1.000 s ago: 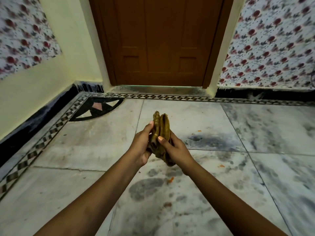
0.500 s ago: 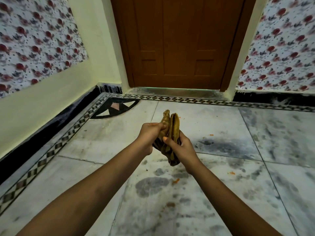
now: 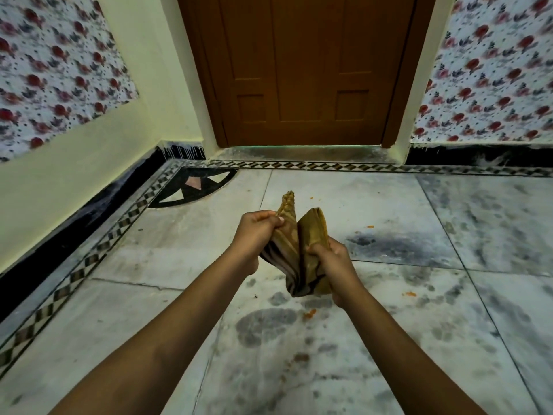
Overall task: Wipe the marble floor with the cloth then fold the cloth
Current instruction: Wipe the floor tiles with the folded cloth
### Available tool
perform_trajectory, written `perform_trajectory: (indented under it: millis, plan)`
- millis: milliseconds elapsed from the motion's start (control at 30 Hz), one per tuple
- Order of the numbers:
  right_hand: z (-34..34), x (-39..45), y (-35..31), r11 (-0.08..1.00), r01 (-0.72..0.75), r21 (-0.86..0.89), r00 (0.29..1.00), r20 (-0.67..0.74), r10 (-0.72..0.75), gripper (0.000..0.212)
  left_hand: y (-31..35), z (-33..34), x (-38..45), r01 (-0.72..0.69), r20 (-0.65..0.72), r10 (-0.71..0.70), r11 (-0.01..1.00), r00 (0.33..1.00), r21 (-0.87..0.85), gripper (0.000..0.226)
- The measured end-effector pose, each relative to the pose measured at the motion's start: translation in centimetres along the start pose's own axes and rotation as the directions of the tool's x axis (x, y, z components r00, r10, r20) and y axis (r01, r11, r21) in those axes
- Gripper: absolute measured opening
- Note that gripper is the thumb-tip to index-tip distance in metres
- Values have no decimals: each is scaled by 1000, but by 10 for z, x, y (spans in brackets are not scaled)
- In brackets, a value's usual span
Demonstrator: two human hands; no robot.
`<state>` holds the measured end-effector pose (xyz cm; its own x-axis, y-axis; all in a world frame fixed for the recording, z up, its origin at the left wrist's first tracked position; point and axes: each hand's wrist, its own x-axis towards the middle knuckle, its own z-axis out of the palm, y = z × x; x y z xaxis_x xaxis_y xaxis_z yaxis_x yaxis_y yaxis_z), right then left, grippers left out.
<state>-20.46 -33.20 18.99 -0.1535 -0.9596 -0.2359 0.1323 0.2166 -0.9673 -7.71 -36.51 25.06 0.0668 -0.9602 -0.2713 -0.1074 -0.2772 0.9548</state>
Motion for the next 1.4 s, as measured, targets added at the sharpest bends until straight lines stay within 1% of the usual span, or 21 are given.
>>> perform_trajectory:
  millis: [133,233,300,333,400,433,467,533,567,633,700,800,867,933,1033,1067,1133,1167,1233,1333,1400]
  plan:
    - [-11,7,15,980,-145,135,986,-58,154,19,4,-20,5,59,-63,-62,997,996,-58,12]
    - [-16,17,35,961,-226,156,966,-92,242,16,6,-28,8,97,-104,-109,988,989,-117,12]
    - [-16,21,48,941,-296,162,943,-109,315,24,9,-29,8,81,-92,-96,984,991,-156,12]
    - [-15,23,53,937,-324,129,936,-102,337,31,10,-28,7,61,-77,-74,984,994,-166,13]
    - [-12,24,62,927,-373,36,927,-23,374,48,11,-21,3,32,-12,-35,988,999,-150,17]
    - [-9,22,64,924,-380,32,925,30,380,51,11,-15,-1,21,32,-17,993,999,-115,19]
    - [-4,20,65,919,-387,78,920,89,381,46,9,-10,-5,1,78,2,999,997,-46,20]
    - [8,14,63,871,-422,251,905,177,387,27,4,1,-13,-49,166,30,993,986,109,20]
    - [13,11,62,843,-428,327,903,190,385,30,2,6,-17,-64,208,32,986,978,151,19]
    - [20,8,62,802,-437,407,899,203,387,48,-2,9,-21,-59,279,12,985,960,164,19]
    - [19,5,62,769,-429,474,903,201,380,63,-3,9,-23,-23,335,-8,996,942,88,19]
    - [9,0,57,725,-388,569,921,224,317,67,-5,6,-26,53,449,-19,996,893,-65,22]
    - [6,-3,55,673,-388,629,922,280,269,70,-6,5,-28,123,525,-17,978,851,-169,20]
    - [8,-5,51,616,-382,689,922,326,208,74,-10,4,-28,192,549,-29,951,835,-243,18]
    - [13,-5,51,564,-349,748,936,309,170,72,-19,2,-21,285,436,-137,912,889,-294,18]
    - [15,-4,51,568,-341,749,939,301,166,72,-21,0,-19,291,378,-175,916,909,-277,17]
    - [15,-3,53,565,-342,751,938,310,156,78,-29,-9,-13,255,278,-201,951,939,-173,13]
    - [15,-3,52,561,-355,748,932,329,151,82,-33,-13,-11,225,247,-191,967,950,-117,12]
    - [13,-5,50,577,-378,724,920,362,149,82,-39,-20,-9,172,194,-160,984,968,-51,21]
    - [13,-11,45,634,-381,673,914,380,145,59,-47,-24,-6,93,103,-90,996,991,-20,31]
    - [16,-13,45,685,-358,635,925,341,166,45,-52,-25,-2,-8,64,4,998,998,56,34]
